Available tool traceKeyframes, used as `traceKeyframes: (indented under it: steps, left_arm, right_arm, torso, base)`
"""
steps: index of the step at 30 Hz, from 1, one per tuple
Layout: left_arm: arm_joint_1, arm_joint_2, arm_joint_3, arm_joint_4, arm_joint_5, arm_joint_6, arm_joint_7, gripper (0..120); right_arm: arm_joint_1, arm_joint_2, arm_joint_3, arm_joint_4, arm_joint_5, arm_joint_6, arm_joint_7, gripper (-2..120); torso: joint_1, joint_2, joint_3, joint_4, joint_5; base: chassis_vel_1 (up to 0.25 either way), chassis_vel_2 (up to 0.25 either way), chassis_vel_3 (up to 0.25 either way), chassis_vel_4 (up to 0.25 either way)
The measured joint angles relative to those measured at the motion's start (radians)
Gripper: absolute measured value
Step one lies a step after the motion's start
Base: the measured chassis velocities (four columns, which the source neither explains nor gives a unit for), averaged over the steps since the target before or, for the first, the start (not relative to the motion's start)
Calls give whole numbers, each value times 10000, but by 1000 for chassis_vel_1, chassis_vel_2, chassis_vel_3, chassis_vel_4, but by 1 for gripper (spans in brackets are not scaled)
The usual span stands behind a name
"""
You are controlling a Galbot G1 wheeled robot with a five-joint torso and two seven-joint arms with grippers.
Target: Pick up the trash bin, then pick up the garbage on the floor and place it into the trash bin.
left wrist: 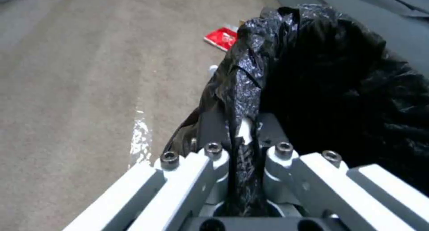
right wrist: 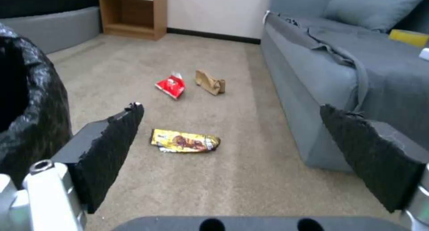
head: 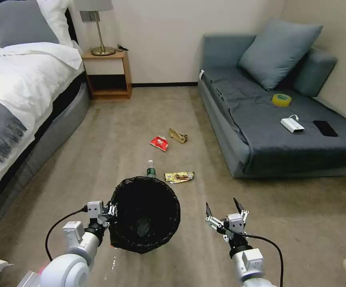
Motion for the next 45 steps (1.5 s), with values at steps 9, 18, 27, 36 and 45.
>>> traceKeyframes:
  steps: [9, 18, 27, 36, 45]
  left_arm:
    - [-16, -57, -231, -71, -105, -24, -46, 4]
    - [-101, -68, -645, -118, -303, -51, -107, 4]
    - [-170, -52, -961, -85, -374, -88, -123, 4]
    - [-178, -79, -1189, -114, -421, -153, -128, 4]
    - [-270, -86, -1453, -90, -500, -215, -259, 4]
  right_arm:
    - [-77, 0, -14, 116, -23, -55, -78, 100]
    - [-89, 0, -86, 178, 0, -113, -77, 100]
    - [-113, 0, -147, 152, -10, -22, -17, 100]
    - [-153, 0, -288, 72, -176, 34, 21, 100]
    - [-150, 0, -340, 52, -237, 40, 33, 100]
  torso:
    - [0, 0, 0, 0, 0]
    - [0, 0, 0, 0, 0]
    - [-1, 1, 0, 0, 0]
    - [0, 1, 0, -1, 0]
    - [-1, 0, 0, 0, 0]
  base:
    - [0, 0, 0, 0]
    - [0, 0, 0, 0]
    - [0, 0, 0, 0]
    - [-70, 58, 74, -68]
    - [-81, 97, 77, -85]
